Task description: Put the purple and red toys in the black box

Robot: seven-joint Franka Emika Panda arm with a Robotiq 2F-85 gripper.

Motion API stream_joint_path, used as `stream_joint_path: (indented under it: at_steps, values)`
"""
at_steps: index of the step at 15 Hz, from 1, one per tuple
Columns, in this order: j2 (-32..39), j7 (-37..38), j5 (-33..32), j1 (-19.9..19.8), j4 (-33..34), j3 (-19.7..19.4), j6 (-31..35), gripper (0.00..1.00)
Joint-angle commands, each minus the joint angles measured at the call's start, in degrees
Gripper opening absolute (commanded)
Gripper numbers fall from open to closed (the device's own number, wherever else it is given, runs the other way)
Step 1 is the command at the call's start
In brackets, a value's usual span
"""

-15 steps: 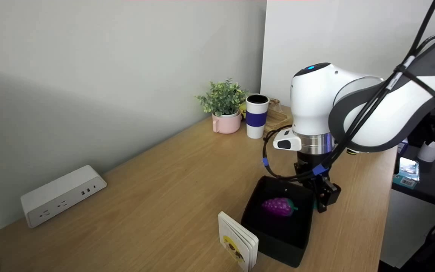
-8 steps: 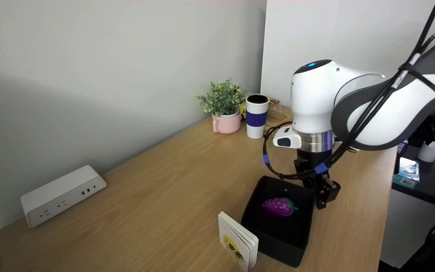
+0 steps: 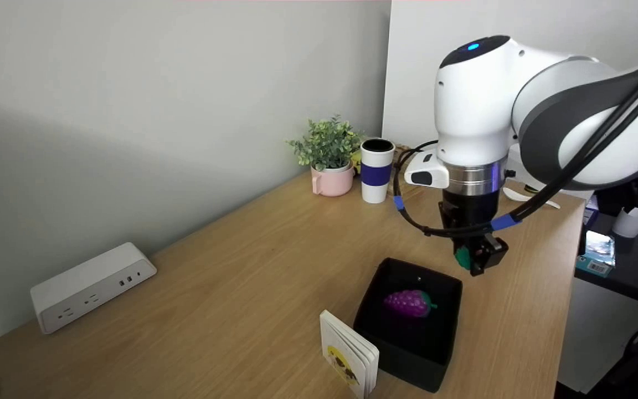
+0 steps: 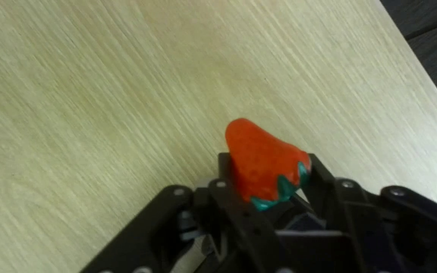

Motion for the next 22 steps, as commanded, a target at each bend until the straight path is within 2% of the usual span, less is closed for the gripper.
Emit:
stream_joint_path:
  at_steps: [1,3,12,17,22]
  values:
    - [-3.3,2.9,-2.3,1.2,-1.5,-0.6,-2.6,0.22]
    - [-4.0,3.6,-2.3,1.3,-1.5,-0.4,-2.8,0.22]
    - [-2.7,7.4,1.0,2.3,0.2,0.9,4.1,0.22]
    - [-0.9,6.4,3.3,3.4,2.6,2.6,7.8,0.22]
    - [1.7,3.3,9.7,2.5,4.9,5.5,12.2,0.22]
